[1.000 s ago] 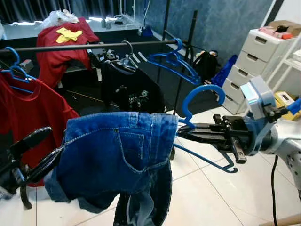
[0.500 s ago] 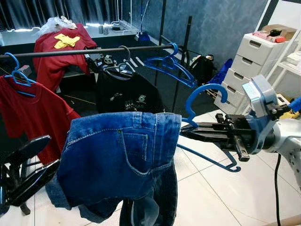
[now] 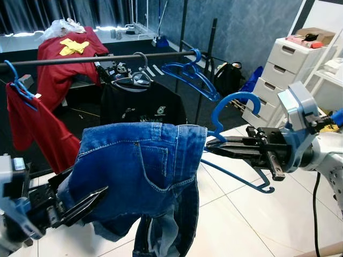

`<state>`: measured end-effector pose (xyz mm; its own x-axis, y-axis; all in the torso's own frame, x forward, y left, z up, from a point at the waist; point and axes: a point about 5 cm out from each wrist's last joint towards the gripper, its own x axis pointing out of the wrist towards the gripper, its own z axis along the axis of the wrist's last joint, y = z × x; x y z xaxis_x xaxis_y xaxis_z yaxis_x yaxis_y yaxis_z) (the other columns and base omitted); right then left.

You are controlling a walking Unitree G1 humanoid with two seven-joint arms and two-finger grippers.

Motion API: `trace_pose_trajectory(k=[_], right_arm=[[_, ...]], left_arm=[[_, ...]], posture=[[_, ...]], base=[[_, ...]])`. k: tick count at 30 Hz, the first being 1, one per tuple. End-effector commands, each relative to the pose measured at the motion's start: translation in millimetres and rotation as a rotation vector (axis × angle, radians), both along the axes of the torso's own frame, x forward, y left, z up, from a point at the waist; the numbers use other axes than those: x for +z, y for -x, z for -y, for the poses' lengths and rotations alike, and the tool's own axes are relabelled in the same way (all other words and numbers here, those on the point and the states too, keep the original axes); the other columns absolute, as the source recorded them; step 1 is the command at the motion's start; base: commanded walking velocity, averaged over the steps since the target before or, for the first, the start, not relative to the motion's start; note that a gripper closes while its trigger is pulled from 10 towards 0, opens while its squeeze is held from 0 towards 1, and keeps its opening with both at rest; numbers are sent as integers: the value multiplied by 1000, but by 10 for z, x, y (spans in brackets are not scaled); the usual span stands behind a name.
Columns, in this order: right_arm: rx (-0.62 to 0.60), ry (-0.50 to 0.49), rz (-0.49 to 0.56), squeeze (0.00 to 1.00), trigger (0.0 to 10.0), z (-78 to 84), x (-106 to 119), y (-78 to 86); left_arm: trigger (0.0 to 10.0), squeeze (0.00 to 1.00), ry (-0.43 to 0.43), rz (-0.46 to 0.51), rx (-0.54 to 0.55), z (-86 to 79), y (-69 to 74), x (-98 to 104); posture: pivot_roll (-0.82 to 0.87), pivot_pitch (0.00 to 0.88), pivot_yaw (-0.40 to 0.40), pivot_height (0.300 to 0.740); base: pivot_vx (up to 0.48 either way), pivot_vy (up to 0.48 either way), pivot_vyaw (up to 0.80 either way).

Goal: Hang hanger

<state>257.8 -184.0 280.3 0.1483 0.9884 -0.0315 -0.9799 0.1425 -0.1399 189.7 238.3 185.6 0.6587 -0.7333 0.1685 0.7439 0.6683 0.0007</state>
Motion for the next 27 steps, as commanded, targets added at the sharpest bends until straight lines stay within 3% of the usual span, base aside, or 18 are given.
trace_pose_trajectory(k=[1, 2, 9, 17, 20, 24, 26, 27], right_arm=[[13, -23, 62, 0, 0, 6, 110, 17], [10, -27, 68, 0, 0, 8, 119, 11], [3, -37, 79, 0, 0, 12, 141, 2], [2, -55, 85, 0, 0, -18, 143, -16], [-21, -75, 87, 0, 0, -39, 112, -44], [-36, -81, 80, 0, 0, -44, 77, -47], [-66, -70, 63, 0, 0, -40, 7, -72], [-109, -50, 38, 0, 0, -27, -99, -97]], left_arm=[[8353, 0, -27, -26, 15, -3, -20, -64], [0, 0, -67, -39, 31, 6, -71, -112], [0, 0, -93, -22, 65, 7, -110, -127], [0, 0, -97, 60, 181, -80, -243, 17], [0, 0, -3, 159, 263, -60, -436, 190], [0, 0, 59, 209, 299, -58, -512, 287], [0, 0, 111, 243, 359, -127, -569, 369], [0, 0, 156, 278, 447, -254, -615, 454]], posture=[[-86, 0, -31, 740], [-86, 0, -31, 740], [-86, 0, -29, 740], [-75, 0, -19, 740], [-82, 0, -4, 740], [-88, 0, 1, 740], [-94, 0, 13, 740], [-99, 0, 16, 740]], base=[[0, 0, 0], [0, 0, 0], [0, 0, 0], [0, 0, 0], [0, 0, 0], [0, 0, 0], [0, 0, 0], [0, 0, 0]])
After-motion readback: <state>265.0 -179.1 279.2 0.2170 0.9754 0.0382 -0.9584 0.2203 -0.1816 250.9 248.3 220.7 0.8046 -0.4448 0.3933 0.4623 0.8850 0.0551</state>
